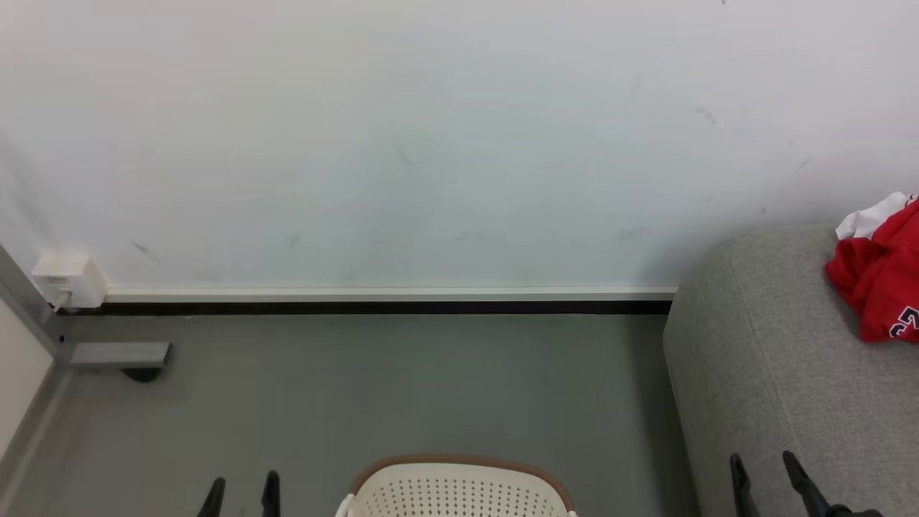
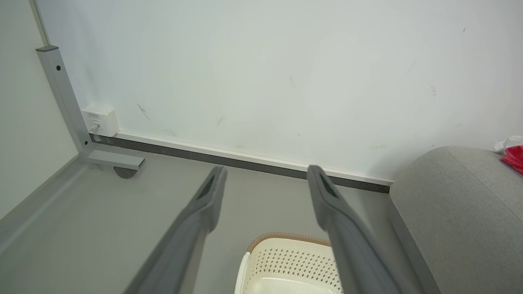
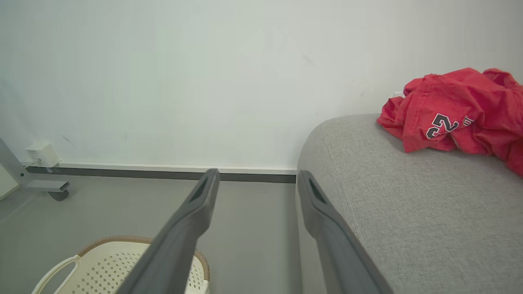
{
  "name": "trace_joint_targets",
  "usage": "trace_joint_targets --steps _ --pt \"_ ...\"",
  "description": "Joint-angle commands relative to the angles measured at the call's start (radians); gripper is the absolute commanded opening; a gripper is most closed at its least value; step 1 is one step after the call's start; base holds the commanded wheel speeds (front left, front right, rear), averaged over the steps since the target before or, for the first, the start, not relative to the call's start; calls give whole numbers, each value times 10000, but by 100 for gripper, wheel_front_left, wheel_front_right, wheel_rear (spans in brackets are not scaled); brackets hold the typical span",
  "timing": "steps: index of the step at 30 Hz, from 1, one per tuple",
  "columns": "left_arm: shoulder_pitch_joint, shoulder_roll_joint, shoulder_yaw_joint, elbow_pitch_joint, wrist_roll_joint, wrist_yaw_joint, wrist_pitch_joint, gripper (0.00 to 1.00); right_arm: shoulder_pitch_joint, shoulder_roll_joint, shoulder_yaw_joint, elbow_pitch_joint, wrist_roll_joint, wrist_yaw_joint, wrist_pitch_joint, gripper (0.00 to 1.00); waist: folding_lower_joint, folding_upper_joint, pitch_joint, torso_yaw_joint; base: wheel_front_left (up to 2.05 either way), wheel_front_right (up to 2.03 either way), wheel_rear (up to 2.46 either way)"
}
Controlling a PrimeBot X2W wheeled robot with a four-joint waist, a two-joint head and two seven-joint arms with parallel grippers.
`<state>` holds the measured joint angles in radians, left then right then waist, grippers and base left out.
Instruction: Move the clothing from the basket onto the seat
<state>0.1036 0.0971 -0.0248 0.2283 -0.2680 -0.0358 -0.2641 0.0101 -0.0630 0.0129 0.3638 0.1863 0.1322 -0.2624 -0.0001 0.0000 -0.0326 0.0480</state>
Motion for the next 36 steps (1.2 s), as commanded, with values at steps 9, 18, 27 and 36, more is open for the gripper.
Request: trace_joint_targets --steps 9,18,27,36 --pt "76 -268 405 191 479 -394 -3 100 306 108 -76 -150 -82 -30 -29 100 1 0 -141 -131 0 0 0" --pt "-19 -382 587 275 622 -614 -3 100 331 127 -155 -190 -139 -30 -30 100 1 0 -155 -116 0 0 0" --pt "-76 -523 600 686 -160 -623 273 0 162 140 -237 205 667 -1 314 0 1 0 -139 -137 0 0 0" --pt "-319 -515 676 583 -1830 -666 688 0 2 134 -350 -10 2370 -3 727 0 1 0 -102 -163 0 0 0"
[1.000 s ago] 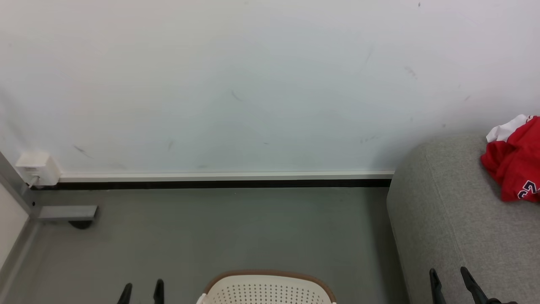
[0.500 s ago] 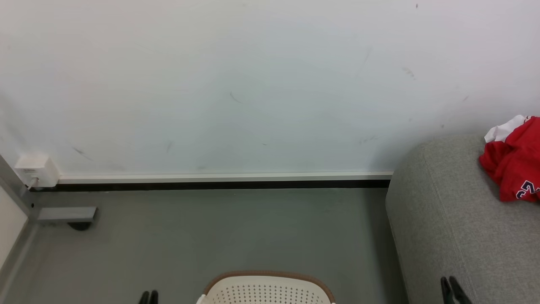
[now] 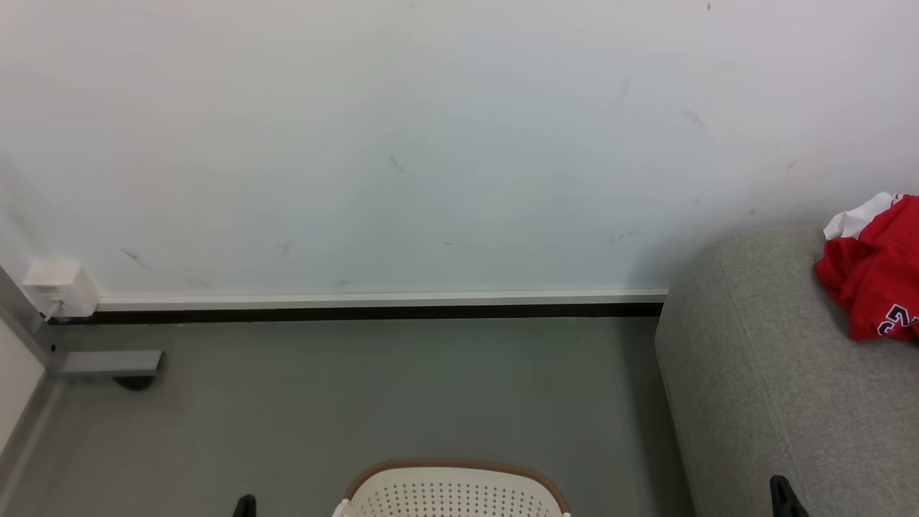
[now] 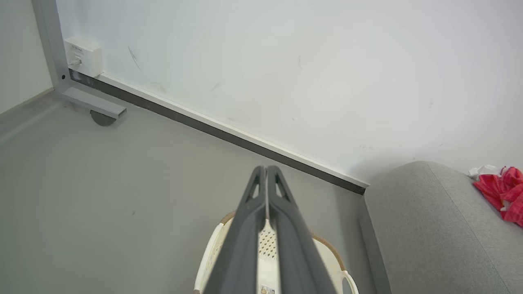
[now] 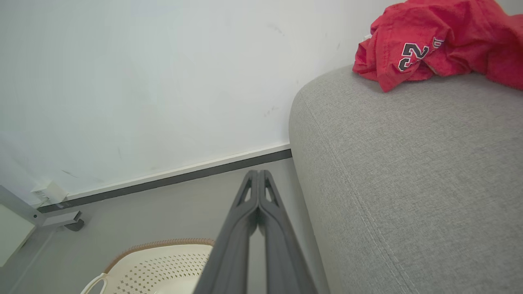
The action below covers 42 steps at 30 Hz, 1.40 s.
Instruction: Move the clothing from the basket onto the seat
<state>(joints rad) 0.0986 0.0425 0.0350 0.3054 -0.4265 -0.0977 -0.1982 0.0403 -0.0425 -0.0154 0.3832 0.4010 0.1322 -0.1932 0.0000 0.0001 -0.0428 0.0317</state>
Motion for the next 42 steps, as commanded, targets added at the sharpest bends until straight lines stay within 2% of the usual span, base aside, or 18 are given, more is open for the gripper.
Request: trace_joint_targets --steps 1,25,42 --pt "-294 33 86 -199 -416 -52 71 0 -318 -72 -78 -225 399 -3 79 0 0 -1 4 -3 0 0 0" --pt "-874 55 300 -356 -4042 -148 1024 0 -717 -87 -364 -622 4096 -8 1015 0 0 -1 102 -71 0 0 0" --pt "-1191 69 432 -433 -5973 -192 1552 0 -929 -95 -520 -829 6075 -11 1526 0 0 -1 168 -116 0 0 0"
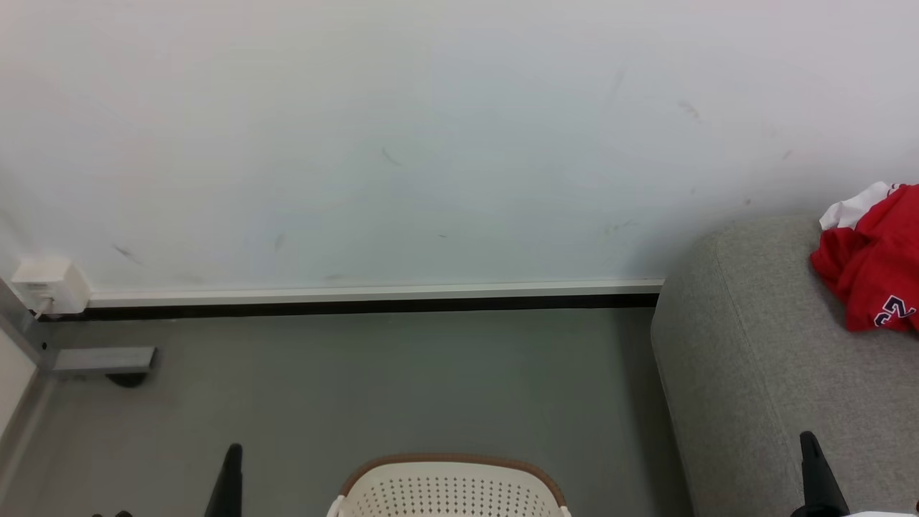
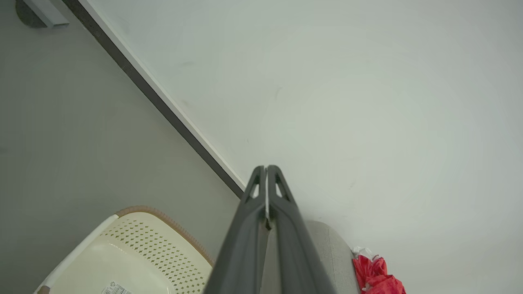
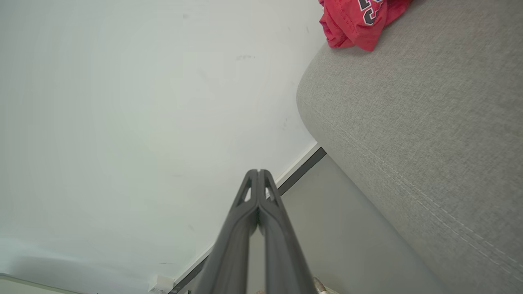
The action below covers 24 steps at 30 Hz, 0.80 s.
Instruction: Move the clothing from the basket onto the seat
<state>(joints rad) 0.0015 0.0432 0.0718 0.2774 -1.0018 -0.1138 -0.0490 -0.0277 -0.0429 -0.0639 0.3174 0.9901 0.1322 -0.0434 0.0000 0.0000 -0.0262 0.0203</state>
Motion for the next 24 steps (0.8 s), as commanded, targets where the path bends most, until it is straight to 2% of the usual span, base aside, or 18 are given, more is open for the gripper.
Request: trace_joint_targets --steps 1,24 --pt "-237 62 70 -158 -319 -35 83 0 -255 -92 -44 -184 301 -12 62 0 0 0 6 -4 0 0 0" --pt "-611 80 221 -227 -2642 -103 712 0 -501 -102 -242 -416 2652 -16 675 0 0 0 99 -69 0 0 0"
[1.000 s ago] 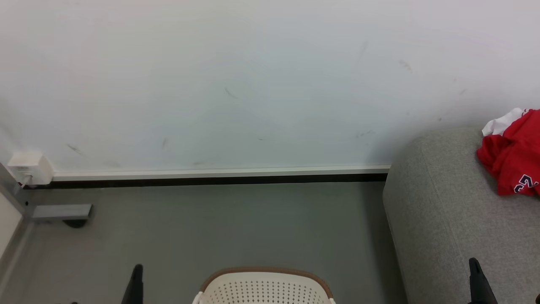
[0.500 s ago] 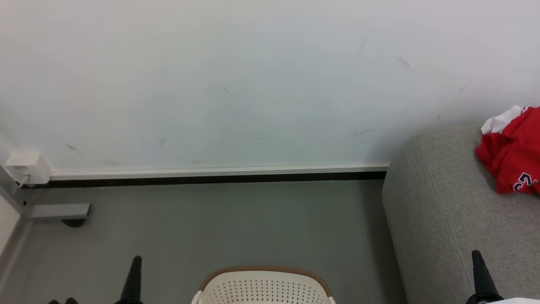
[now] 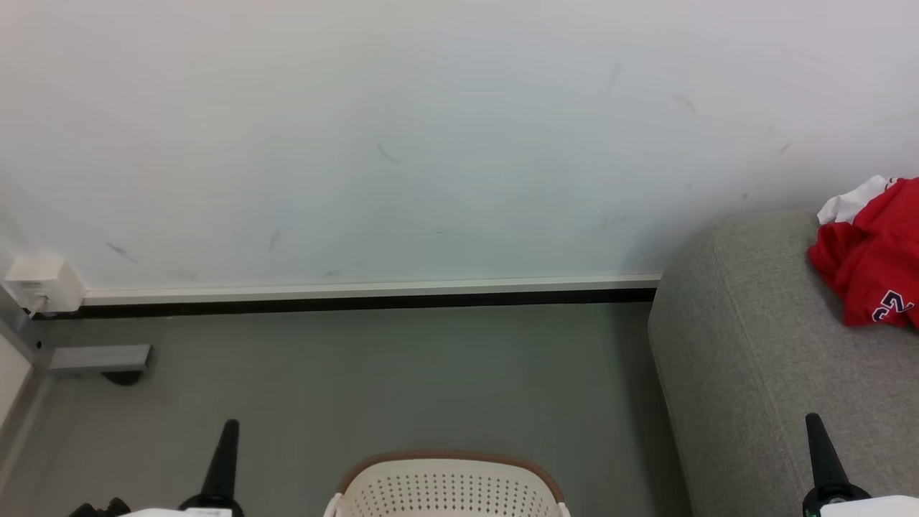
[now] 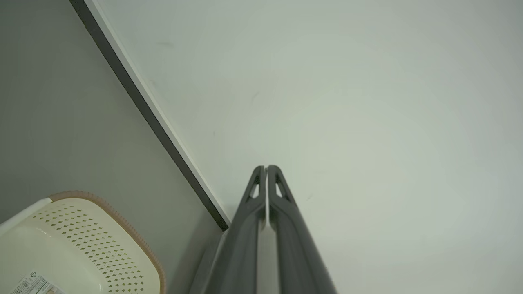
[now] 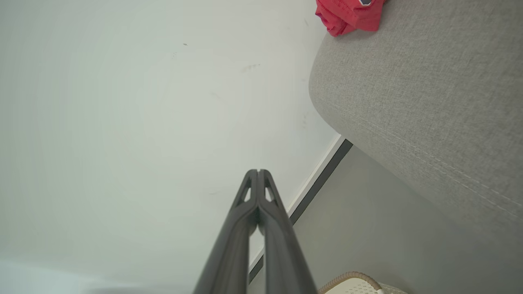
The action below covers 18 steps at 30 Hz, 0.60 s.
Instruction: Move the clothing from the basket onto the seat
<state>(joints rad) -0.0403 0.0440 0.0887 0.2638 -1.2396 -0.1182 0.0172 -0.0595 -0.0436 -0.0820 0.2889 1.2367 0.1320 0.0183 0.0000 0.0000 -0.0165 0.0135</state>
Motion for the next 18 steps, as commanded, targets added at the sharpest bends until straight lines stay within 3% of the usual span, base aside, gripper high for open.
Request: trace_joint_targets --steps 1,18 --pt "-206 73 60 -91 -334 -61 85 0 -195 -95 -68 -138 279 -14 81 0 0 0 7 -5 0 0 0" --pt "-442 83 160 -137 -1749 -96 469 0 -336 -101 -176 -275 1744 -18 448 0 0 0 76 -53 0 0 0"
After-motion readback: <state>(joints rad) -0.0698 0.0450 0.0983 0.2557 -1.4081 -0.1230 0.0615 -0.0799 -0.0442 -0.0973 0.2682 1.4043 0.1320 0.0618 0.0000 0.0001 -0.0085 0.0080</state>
